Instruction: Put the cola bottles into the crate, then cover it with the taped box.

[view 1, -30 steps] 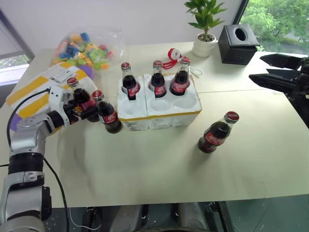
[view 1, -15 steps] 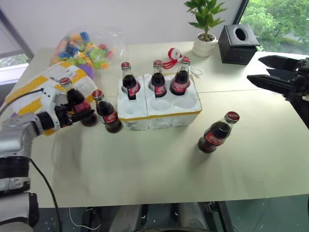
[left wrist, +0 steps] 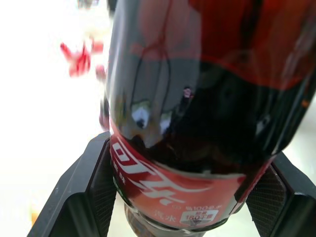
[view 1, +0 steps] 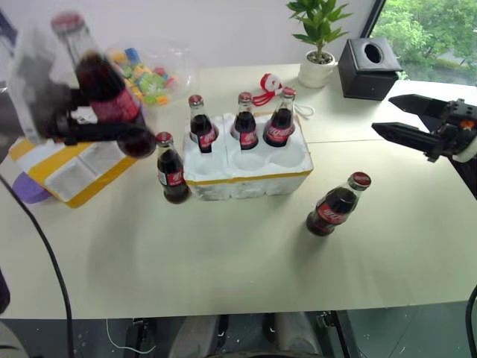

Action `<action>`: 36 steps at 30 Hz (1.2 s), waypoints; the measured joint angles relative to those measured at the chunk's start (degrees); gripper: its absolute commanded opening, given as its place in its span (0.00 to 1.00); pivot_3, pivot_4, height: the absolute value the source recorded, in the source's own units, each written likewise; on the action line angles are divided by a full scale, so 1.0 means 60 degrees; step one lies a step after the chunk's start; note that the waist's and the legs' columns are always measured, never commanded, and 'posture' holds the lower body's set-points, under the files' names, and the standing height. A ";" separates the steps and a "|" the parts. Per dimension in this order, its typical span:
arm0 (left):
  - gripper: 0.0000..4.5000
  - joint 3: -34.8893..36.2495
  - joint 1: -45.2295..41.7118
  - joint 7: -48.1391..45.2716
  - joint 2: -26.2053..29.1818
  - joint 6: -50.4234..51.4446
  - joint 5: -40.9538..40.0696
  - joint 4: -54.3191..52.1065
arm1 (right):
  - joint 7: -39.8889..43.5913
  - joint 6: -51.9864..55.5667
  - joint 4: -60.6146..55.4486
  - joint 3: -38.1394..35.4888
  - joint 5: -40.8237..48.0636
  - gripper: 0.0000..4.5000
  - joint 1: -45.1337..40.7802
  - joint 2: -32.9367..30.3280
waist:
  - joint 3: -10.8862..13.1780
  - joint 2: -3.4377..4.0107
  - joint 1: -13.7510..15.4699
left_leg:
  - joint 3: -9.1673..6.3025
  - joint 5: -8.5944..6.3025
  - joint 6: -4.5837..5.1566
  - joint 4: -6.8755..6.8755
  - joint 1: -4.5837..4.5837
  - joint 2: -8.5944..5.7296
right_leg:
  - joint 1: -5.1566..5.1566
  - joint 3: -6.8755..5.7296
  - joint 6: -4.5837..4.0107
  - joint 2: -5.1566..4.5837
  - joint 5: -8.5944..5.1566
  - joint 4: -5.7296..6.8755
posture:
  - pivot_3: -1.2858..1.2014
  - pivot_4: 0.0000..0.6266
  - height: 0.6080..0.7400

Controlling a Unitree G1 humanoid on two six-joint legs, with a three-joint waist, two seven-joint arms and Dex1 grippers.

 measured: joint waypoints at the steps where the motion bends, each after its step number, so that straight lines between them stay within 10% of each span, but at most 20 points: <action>1: 0.64 -0.0247 -0.0390 -0.0195 -0.0030 0.0106 -0.0017 0.0040 | -0.0018 -0.0001 0.0005 -0.0006 0.0000 1.00 0.0003 0.0007 | 0.0000 0.0000 -0.0009 | 0.0002 0.0009 -0.0016 -0.0004 0.0000 0.0000 | -0.0002 0.0001 0.0000 0.0001 0.0000 -0.0001 | 0.52 0.24 0.94; 13: 0.64 -0.1626 -0.2751 -0.1164 -0.1427 0.0585 -0.0183 0.0451 | -0.0402 0.0016 -0.0497 -0.0739 0.0175 1.00 0.0925 0.0115 | 0.0005 -0.0007 0.0032 | 0.0000 0.0009 -0.0010 0.0010 -0.0001 0.0003 | 0.0006 0.0003 0.0001 0.0008 0.0000 0.0004 | 0.52 0.24 0.94; 22: 0.64 -0.2490 -0.2733 0.1147 -0.3894 0.0817 0.0691 0.0673 | -0.0746 0.0201 -0.1094 -0.1151 0.0471 1.00 0.1496 0.0118 | 0.0008 -0.0014 0.0024 | -0.0001 0.0017 -0.0022 0.0029 -0.0001 0.0002 | 0.0014 0.0007 0.0016 0.0009 0.0009 0.0004 | 0.52 0.24 0.94; 36: 0.64 -0.2661 -0.2258 0.3453 -0.5065 0.2475 0.0486 -0.0672 | -0.1023 0.0223 -0.1199 -0.1231 0.0565 1.00 0.1717 0.0129 | 0.0009 -0.0014 0.0097 | 0.0002 0.0019 -0.0026 0.0034 -0.0001 0.0003 | 0.0015 0.0017 0.0018 0.0012 0.0010 0.0004 | 0.52 0.24 0.94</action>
